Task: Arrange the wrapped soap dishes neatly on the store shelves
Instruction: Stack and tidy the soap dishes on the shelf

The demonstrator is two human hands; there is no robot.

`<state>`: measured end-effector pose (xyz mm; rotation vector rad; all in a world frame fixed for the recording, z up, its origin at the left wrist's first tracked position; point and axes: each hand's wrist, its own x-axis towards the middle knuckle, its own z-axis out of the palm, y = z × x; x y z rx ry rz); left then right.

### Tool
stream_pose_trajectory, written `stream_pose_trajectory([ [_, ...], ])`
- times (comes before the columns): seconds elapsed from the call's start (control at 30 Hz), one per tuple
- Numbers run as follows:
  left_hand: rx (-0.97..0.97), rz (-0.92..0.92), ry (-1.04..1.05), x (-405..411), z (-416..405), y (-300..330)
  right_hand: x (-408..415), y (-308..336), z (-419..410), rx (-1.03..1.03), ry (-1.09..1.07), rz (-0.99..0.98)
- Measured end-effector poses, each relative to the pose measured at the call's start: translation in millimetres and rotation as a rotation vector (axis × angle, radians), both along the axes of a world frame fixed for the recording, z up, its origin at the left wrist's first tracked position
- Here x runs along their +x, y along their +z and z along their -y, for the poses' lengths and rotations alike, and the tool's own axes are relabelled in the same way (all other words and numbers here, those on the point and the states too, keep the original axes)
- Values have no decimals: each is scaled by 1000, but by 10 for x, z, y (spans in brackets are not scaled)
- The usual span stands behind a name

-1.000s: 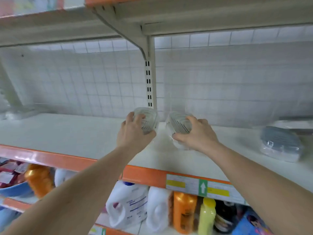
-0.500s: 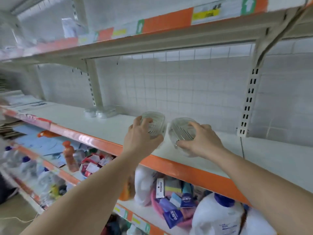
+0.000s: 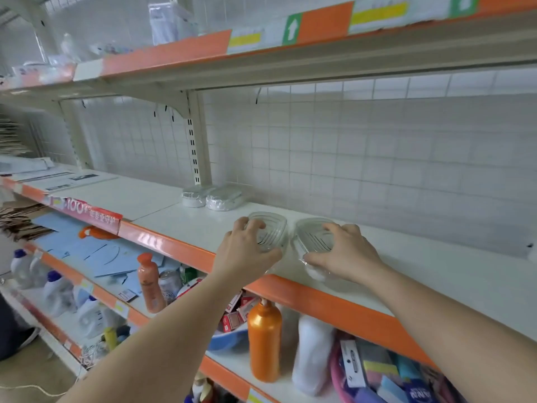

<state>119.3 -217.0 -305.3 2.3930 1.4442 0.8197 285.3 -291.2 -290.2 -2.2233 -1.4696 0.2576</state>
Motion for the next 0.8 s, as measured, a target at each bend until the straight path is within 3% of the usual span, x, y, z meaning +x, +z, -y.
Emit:
stream_pose_trajectory([
  [0.27,-73,-64,-37,102,-1122,-192,54,-243,-1165,-38,-65,-2],
  [0.47,-117,-109,-89,132,-1710,-269,60,-220,-1473,-85,46,-29],
  [0.63,210,-341,-210,-4,-1857,-126,36,-233,-1426,25,93,301],
  [0.8,251,-429,-368,-63,-1939,-200,-124,-300,-1614,3,85,430],
])
